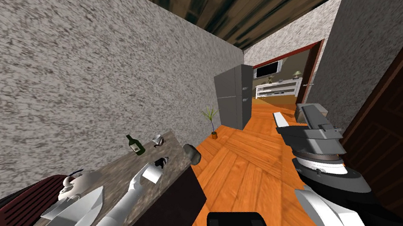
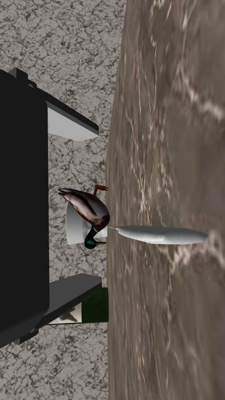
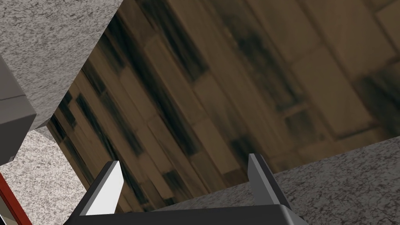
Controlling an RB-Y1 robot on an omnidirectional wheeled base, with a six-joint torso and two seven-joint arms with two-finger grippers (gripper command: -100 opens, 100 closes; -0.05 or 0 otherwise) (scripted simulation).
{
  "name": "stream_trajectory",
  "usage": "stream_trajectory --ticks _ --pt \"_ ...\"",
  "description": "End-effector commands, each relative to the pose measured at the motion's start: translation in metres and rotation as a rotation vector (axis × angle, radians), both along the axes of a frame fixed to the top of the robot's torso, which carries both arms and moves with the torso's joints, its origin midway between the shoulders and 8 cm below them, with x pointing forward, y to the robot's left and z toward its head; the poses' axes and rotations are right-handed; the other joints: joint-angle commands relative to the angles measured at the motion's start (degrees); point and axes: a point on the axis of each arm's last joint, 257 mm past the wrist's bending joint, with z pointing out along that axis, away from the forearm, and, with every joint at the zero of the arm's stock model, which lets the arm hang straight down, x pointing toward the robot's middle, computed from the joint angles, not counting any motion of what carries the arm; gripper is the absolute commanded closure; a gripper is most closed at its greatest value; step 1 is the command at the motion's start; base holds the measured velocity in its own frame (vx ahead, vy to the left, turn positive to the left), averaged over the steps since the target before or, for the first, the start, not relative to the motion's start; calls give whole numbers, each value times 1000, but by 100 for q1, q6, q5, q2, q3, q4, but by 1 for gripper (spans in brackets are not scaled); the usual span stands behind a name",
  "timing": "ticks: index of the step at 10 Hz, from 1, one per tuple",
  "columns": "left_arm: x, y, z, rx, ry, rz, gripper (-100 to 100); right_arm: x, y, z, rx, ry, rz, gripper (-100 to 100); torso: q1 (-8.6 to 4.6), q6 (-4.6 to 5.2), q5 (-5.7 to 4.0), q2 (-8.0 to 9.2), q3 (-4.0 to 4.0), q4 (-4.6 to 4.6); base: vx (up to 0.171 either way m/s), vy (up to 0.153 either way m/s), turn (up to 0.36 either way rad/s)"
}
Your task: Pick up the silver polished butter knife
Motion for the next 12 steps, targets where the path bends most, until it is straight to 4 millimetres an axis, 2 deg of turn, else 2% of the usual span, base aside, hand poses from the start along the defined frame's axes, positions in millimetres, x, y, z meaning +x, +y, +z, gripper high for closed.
stream_trajectory --ticks 1,2,3,4,5,12 --pt "-9 17 -3 18 33 36 -100 0 0 0 0 0 0 0 0 0 0 0 0 0 17 -31 -43" --pt "-13 23 -4 26 45 49 -100 0 0 0 0 0 0 0 0 0 0 0 0 0 18 -20 -19" --pt "-11 19 -3 20 36 40 -100 0 0 0 0 0 0 0 3 0 0 0 0 0 9 -7 -1" --pt "-12 20 -3 21 38 42 0 0 0 0 0 0 0 0 7 -1 1 3 1 1 0 0 0" --pt "-12 23 -6 17 44 25 -100 0 0 0 0 0 0 0 9 -1 2 6 3 1 48 -22 70" --pt "-14 36 -14 4 50 -32 -100 0 0 0 0 0 0 0 -2 0 -1 -14 -9 -4 70 -49 85"
